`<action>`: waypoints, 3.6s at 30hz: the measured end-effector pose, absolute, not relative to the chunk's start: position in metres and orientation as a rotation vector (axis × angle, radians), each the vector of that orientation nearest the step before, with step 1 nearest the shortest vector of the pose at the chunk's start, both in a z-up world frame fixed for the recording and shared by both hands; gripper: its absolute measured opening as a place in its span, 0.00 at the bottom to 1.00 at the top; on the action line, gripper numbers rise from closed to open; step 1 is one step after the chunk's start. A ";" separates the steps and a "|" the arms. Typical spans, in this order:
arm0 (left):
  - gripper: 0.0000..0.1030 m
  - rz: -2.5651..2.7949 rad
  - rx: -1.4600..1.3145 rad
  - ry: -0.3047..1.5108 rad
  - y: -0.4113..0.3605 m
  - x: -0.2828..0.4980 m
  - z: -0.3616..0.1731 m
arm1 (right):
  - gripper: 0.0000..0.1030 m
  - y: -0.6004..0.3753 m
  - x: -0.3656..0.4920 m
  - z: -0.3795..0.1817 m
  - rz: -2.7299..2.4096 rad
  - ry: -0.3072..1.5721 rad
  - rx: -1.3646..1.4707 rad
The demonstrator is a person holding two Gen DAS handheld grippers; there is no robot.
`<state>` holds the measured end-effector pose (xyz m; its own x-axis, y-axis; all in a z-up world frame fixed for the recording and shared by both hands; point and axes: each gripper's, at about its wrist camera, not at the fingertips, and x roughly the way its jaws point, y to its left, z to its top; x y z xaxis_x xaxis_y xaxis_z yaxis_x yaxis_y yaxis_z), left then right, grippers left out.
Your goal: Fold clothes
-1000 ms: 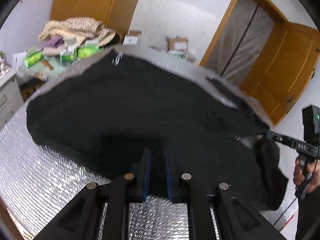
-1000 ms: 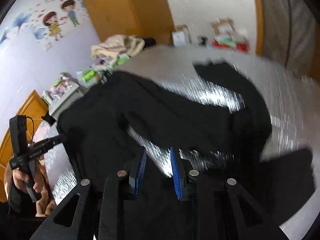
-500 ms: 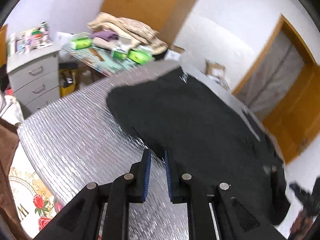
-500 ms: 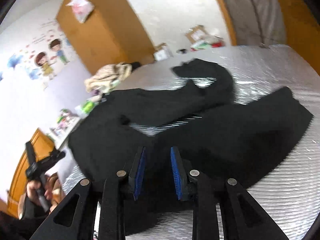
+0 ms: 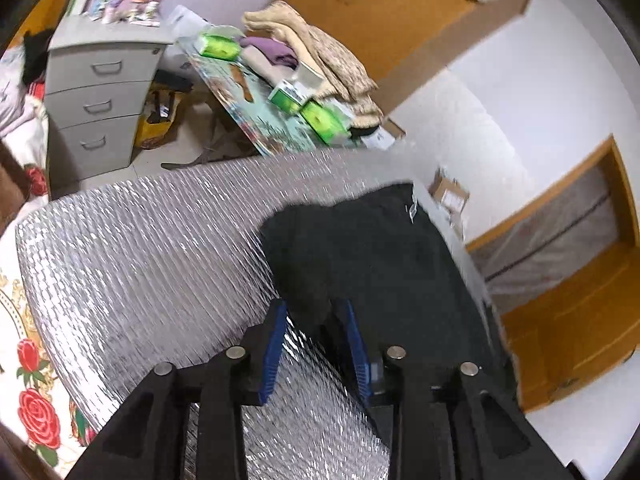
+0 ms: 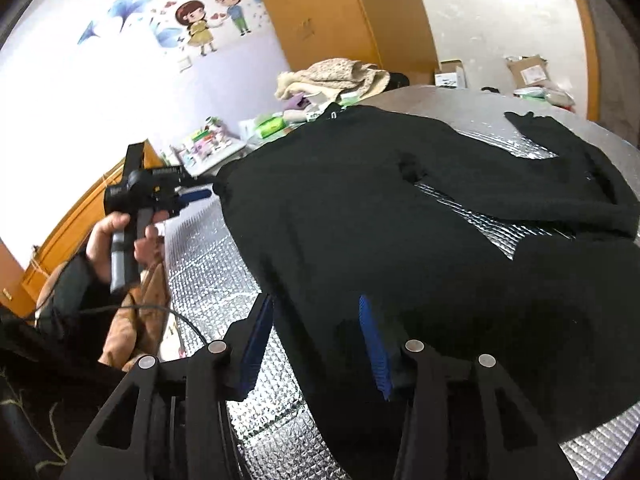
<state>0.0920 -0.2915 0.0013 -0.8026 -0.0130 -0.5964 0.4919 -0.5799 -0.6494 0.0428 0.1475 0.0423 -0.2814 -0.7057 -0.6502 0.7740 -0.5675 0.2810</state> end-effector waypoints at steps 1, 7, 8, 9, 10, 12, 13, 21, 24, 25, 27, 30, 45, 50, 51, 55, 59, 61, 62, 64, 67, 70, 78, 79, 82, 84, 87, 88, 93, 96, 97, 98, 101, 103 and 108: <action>0.33 -2.424 0.782 1.242 -0.294 0.092 0.002 | 0.45 0.146 0.043 0.042 -1.962 0.119 0.933; 0.34 -2.411 0.826 1.271 -0.297 0.070 -0.006 | 0.45 0.133 0.045 0.037 -1.935 0.176 0.923; 0.34 -2.412 0.837 1.265 -0.294 0.066 -0.007 | 0.45 0.132 0.044 0.036 -1.933 0.191 0.919; 0.34 -2.417 0.841 1.250 -0.292 0.063 -0.008 | 0.45 0.129 0.046 0.036 -1.929 0.209 0.915; 0.34 -2.421 0.841 1.232 -0.289 0.061 -0.007 | 0.45 0.127 0.048 0.035 -1.923 0.223 0.913; 0.34 -2.424 0.841 1.210 -0.287 0.058 -0.006 | 0.45 0.123 0.052 0.034 -1.912 0.241 0.913; 0.35 -2.425 0.842 1.204 -0.286 0.057 -0.005 | 0.45 0.123 0.054 0.033 -1.906 0.248 0.912; 0.35 -2.434 0.852 1.174 -0.284 0.058 -0.005 | 0.45 0.136 0.066 0.048 -1.931 0.265 0.891; 0.35 -2.437 0.849 1.156 -0.282 0.060 -0.004 | 0.45 0.154 0.073 0.062 -1.938 0.282 0.870; 0.35 -2.438 0.848 1.152 -0.281 0.060 -0.004 | 0.45 0.161 0.077 0.067 -1.943 0.286 0.863; 0.35 -2.439 0.848 1.143 -0.279 0.061 -0.004 | 0.45 0.171 0.081 0.072 -1.960 0.302 0.854; 0.35 -2.443 0.847 1.144 -0.277 0.062 -0.003 | 0.45 0.178 0.087 0.076 -1.985 0.327 0.849; 0.27 -2.449 0.852 1.184 -0.292 0.054 -0.007 | 0.25 0.126 0.047 0.016 -1.876 0.418 0.931; 0.06 -2.503 0.782 1.124 -0.294 0.066 0.009 | 0.02 0.133 0.040 0.021 -1.860 0.405 0.932; 0.06 -2.527 0.753 1.101 -0.295 0.073 0.015 | 0.02 0.134 0.044 0.023 -1.838 0.417 0.920; 0.06 -2.522 0.779 1.070 -0.301 0.093 0.008 | 0.02 0.139 0.046 0.020 -1.773 0.444 0.933; 0.06 -2.493 0.858 1.076 -0.302 0.098 -0.012 | 0.02 0.144 0.034 0.020 -1.747 0.385 0.964; 0.09 -2.488 0.863 1.086 -0.302 0.101 -0.013 | 0.05 0.146 0.025 0.025 -1.758 0.375 0.971; 0.09 -2.484 0.866 1.074 -0.301 0.103 -0.010 | 0.07 0.147 0.023 0.029 -1.769 0.383 0.963; 0.10 -2.478 0.862 1.040 -0.300 0.109 -0.001 | 0.20 0.154 0.025 0.039 -1.807 0.376 0.924; 0.10 -2.472 0.789 0.972 -0.300 0.124 0.017 | 0.25 0.168 0.021 0.055 -1.882 0.302 0.874; 0.10 -2.490 0.717 0.951 -0.294 0.131 0.034 | 0.26 0.189 0.009 0.064 -1.999 0.202 0.861; 0.10 -2.833 0.855 0.799 -0.194 0.077 0.051 | 0.27 0.267 -0.018 0.061 -2.252 -0.110 0.965; 0.10 -2.873 0.883 0.769 -0.180 0.070 0.050 | 0.27 0.279 -0.019 0.057 -2.291 -0.161 0.992; 0.10 -2.987 0.979 0.678 -0.135 0.049 0.044 | 0.27 0.315 -0.024 0.044 -2.388 -0.326 1.061; 0.10 -3.049 1.032 0.623 -0.110 0.041 0.040 | 0.27 0.338 -0.024 0.034 -2.459 -0.439 1.105; 0.10 -3.105 1.082 0.542 -0.082 0.033 0.037 | 0.28 0.370 -0.026 0.023 -2.569 -0.569 1.173; 0.10 -3.112 1.103 0.518 -0.075 0.031 0.035 | 0.31 0.376 -0.027 0.021 -2.590 -0.598 1.185; 0.10 -3.103 1.206 0.441 -0.053 0.023 0.019 | 0.38 0.384 -0.040 0.018 -2.632 -0.644 1.216; 0.10 -3.066 1.275 0.395 -0.046 0.023 0.007 | 0.40 0.372 -0.052 0.019 -2.656 -0.579 1.242; 0.10 -3.056 1.290 0.380 -0.043 0.023 0.003 | 0.40 0.369 -0.056 0.019 -2.668 -0.556 1.251; 0.10 -3.045 1.304 0.365 -0.040 0.023 0.000 | 0.40 0.367 -0.061 0.018 -2.683 -0.532 1.260; 0.12 -3.044 1.300 0.313 -0.035 0.025 0.000 | 0.40 0.359 -0.070 0.018 -2.726 -0.464 1.294; 0.12 -3.046 1.298 0.308 -0.035 0.026 -0.001 | 0.29 0.355 -0.072 0.017 -2.763 -0.406 1.314; 0.12 -3.052 1.292 0.335 -0.036 0.025 -0.003 | 0.03 0.368 -0.070 0.012 -2.763 -0.458 1.294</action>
